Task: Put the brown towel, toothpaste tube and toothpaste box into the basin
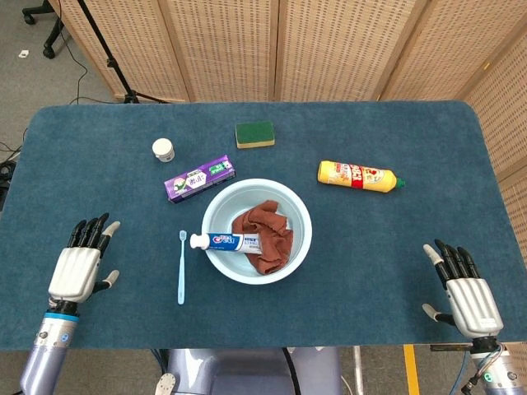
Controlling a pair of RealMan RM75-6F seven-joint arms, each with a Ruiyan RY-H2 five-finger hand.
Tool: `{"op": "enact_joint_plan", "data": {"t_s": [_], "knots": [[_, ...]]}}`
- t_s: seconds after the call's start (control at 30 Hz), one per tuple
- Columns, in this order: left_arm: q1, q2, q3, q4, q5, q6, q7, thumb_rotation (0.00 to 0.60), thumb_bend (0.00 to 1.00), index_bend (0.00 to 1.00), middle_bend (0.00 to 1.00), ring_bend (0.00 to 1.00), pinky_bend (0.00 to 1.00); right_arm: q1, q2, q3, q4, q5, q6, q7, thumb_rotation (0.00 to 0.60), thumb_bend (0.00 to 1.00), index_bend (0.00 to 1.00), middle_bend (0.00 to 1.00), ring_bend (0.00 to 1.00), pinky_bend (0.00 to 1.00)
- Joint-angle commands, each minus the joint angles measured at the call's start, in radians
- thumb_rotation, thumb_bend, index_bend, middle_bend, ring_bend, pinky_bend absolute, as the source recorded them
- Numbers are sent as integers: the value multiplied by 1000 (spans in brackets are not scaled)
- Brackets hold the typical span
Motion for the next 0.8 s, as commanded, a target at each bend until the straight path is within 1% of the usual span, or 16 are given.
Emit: {"op": "enact_joint_plan", "data": {"t_s": [0.03, 0.2, 0.33, 0.57, 0.67, 0.8], "knots": [[-52, 26, -62, -47, -69, -56, 39, 600, 228, 97, 0, 0, 0, 0, 1, 1, 0, 2, 0, 3, 600, 104, 0, 0, 0, 0], [-125, 40, -151, -75, -211, -137, 74, 600, 228, 97, 0, 0, 0, 0, 4, 1, 0, 2, -1, 9, 600, 104, 0, 0, 0, 0], [-186, 41, -208, -56, -316, -188, 113, 600, 227, 99, 0, 0, 0, 2, 4, 1, 2, 4, -6, 14, 600, 104, 0, 0, 0, 0], [-269, 3, -267, 6, -459, -238, 151, 600, 236, 114, 0, 0, 0, 5, 6, 1, 3, 9, -12, 24, 600, 104, 0, 0, 0, 0], [-323, -39, -295, 70, -543, -270, 163, 600, 240, 114, 0, 0, 0, 6, 7, 2, 5, 13, -17, 32, 600, 104, 0, 0, 0, 0], [-380, -83, -309, 137, -626, -292, 196, 600, 242, 116, 0, 0, 0, 10, 7, 5, 10, 22, -26, 41, 600, 103, 0, 0, 0, 0]]}}
